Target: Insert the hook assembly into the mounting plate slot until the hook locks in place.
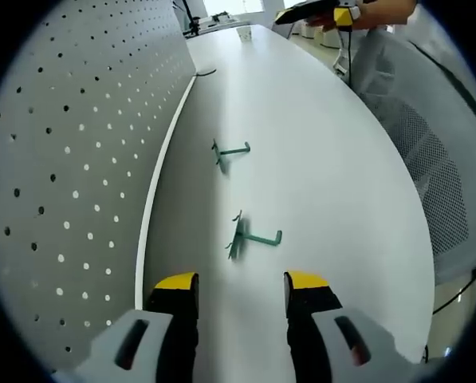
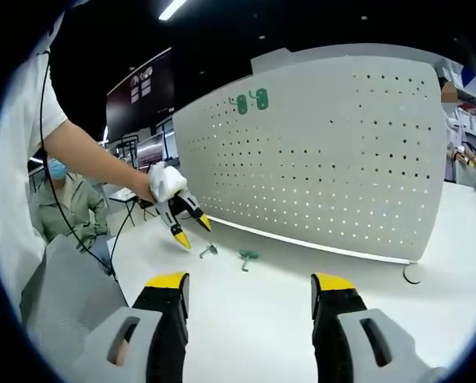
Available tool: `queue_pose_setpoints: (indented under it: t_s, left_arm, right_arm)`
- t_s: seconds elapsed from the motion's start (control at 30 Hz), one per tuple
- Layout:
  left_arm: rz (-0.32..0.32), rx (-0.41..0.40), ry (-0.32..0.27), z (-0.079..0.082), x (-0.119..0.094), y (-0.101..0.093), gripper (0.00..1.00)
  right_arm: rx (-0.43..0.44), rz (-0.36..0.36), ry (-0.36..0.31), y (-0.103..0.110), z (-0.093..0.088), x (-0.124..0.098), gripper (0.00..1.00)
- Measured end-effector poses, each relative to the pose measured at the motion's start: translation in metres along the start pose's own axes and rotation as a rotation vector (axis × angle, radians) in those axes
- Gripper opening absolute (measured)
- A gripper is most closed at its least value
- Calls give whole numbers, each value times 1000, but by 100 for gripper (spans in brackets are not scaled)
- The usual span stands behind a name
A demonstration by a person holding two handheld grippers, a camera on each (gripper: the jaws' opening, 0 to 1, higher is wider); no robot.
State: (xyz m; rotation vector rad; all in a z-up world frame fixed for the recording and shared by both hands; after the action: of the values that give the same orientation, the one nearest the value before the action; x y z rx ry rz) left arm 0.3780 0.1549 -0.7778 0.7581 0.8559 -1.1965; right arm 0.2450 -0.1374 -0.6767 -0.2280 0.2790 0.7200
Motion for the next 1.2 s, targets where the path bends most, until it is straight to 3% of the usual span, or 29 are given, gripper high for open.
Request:
queue_pose_setpoints:
  t_s: [0.23, 0.43, 1.2]
  left_arm:
    - [-46, 13, 26, 6, 8, 0, 44]
    - [-75, 71, 26, 15, 15, 0, 45]
    - [-176, 31, 57, 13, 23, -3, 34]
  right_arm:
    - [-8, 1, 11, 0, -2, 0, 58]
    - [2, -4, 15, -1, -4, -1, 57]
    - [9, -12, 20, -2, -4, -4, 52]
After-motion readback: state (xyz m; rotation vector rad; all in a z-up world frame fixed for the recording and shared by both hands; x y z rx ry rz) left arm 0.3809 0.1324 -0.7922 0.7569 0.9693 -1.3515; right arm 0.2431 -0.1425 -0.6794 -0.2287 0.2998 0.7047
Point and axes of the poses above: the point that each gripper's makers call its tool centre point, and the gripper's own axes: x roughly forward along the fingers, y roughly to its left, z roughly out of its top, the point moved 4 cm from there along -x, roughly backward along the fingers, and after that the axes turned 14 degrees about -x, right-handed, at the moved point
